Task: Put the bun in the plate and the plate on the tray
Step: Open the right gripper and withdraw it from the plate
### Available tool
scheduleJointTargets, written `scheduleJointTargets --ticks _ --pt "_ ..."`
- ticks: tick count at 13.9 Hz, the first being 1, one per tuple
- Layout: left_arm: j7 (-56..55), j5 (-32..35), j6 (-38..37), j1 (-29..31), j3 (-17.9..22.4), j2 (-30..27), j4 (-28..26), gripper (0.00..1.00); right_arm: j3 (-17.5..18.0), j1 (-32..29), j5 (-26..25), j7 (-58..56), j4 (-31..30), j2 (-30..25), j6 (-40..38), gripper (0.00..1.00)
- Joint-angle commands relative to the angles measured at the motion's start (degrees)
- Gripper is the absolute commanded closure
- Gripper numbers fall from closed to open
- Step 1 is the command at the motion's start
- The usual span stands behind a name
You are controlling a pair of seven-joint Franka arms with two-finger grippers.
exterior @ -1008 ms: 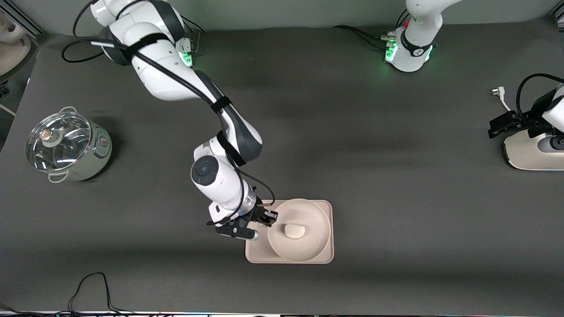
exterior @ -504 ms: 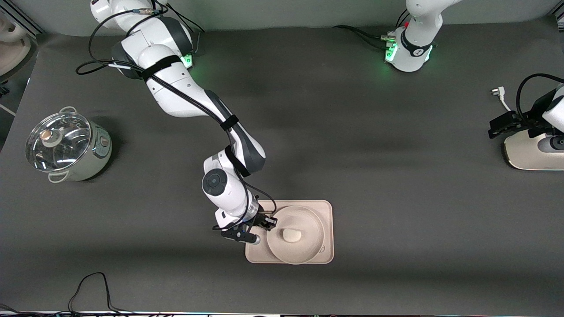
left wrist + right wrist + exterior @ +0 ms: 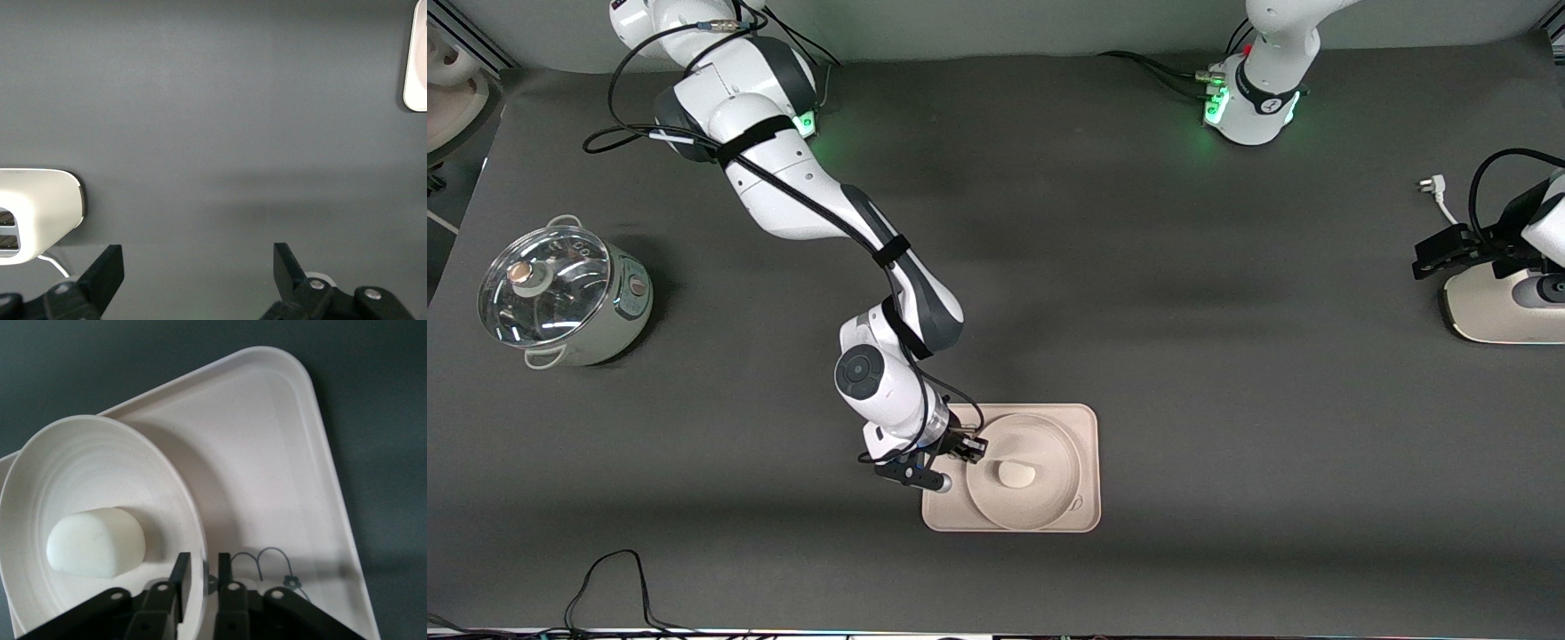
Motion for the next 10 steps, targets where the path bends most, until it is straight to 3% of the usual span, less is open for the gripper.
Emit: scheduleJointTargets --ticks 1,5,7,10 --pt "-0.8 -0.2 0.7 -0.3 0.4 -0.7 -0.5 0.00 -0.2 0.1 2.1 -0.8 0.1 -1.7 -0.8 0.00" --pt "-0.8 -0.2 0.7 -0.3 0.4 -0.7 -0.5 0.00 -1.1 -1.7 1.0 -0.7 -0.1 -9.8 -14.9 0.00" --pt "-0.8 -0.2 0.7 -0.3 0.3 -0.7 -0.5 0.00 -4.1 -1.4 0.7 -1.3 -0.1 -15.6 -24.1 0.00" --pt "-0.8 -0.2 0.7 -0.3 0.3 -0.7 -0.5 0.00 -4.8 -3.3 -3.0 -1.7 -2.0 -25.4 -36.8 0.00"
